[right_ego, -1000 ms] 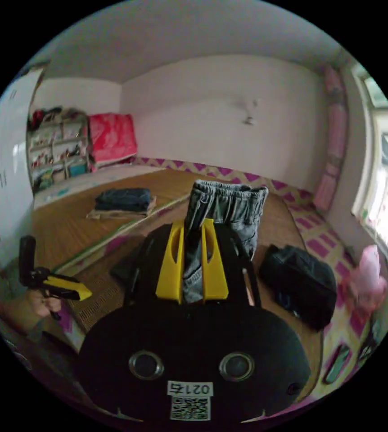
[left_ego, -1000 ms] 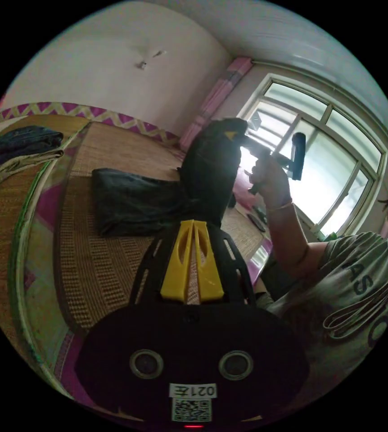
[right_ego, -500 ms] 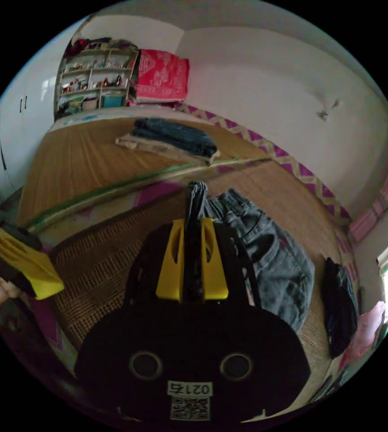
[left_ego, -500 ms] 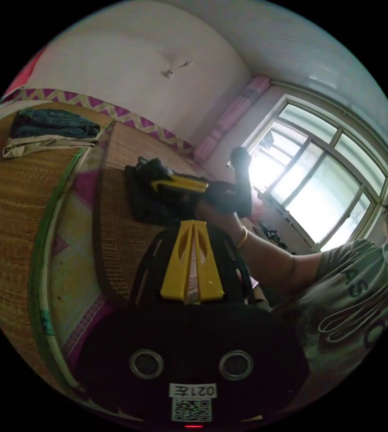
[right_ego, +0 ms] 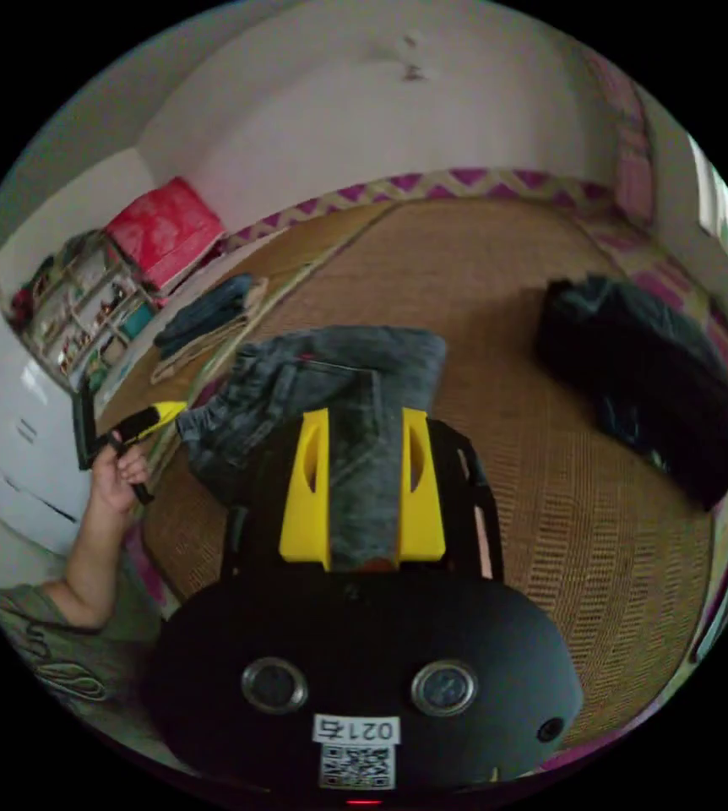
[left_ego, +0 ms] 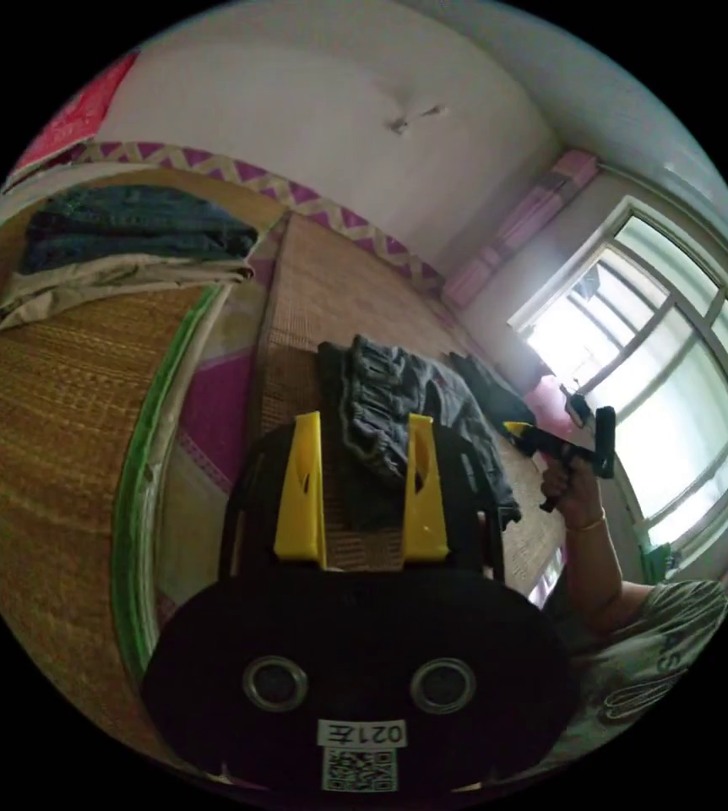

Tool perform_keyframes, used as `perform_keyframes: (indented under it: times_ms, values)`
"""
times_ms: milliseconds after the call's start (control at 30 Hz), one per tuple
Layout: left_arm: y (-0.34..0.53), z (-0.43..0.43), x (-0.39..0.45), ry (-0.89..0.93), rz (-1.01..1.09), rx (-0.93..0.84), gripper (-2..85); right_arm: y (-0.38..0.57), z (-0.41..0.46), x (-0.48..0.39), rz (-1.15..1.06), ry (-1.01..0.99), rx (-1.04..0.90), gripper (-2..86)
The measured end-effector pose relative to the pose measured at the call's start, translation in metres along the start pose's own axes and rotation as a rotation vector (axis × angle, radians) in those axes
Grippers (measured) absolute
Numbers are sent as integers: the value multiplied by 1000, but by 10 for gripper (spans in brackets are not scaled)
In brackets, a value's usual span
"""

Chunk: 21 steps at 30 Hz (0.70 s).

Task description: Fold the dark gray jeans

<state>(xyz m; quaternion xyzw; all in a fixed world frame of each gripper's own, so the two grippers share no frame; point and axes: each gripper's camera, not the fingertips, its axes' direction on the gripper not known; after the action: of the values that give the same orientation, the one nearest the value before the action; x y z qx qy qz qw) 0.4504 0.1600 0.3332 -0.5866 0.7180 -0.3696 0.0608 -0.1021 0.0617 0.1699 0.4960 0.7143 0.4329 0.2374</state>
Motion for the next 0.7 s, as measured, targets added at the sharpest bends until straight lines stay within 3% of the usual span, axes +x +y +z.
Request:
perform_keyframes:
  times_ms: [133, 333, 500, 700]
  values:
    - [-25, 32, -42, 143, -56, -206, 173, -4, 42, 102, 215, -278, -172, 142]
    - [-42, 34, -74, 159, -72, -323, 119, -16, 84, 144, 260, -501, -227, 103]
    - [-43, 11, -100, 180, -135, -234, 60, -20, 105, 155, 304, -611, -242, 51]
    - [-65, -87, -97, 210, -26, -50, 48, -78, 54, 82, 49, -555, -147, 46]
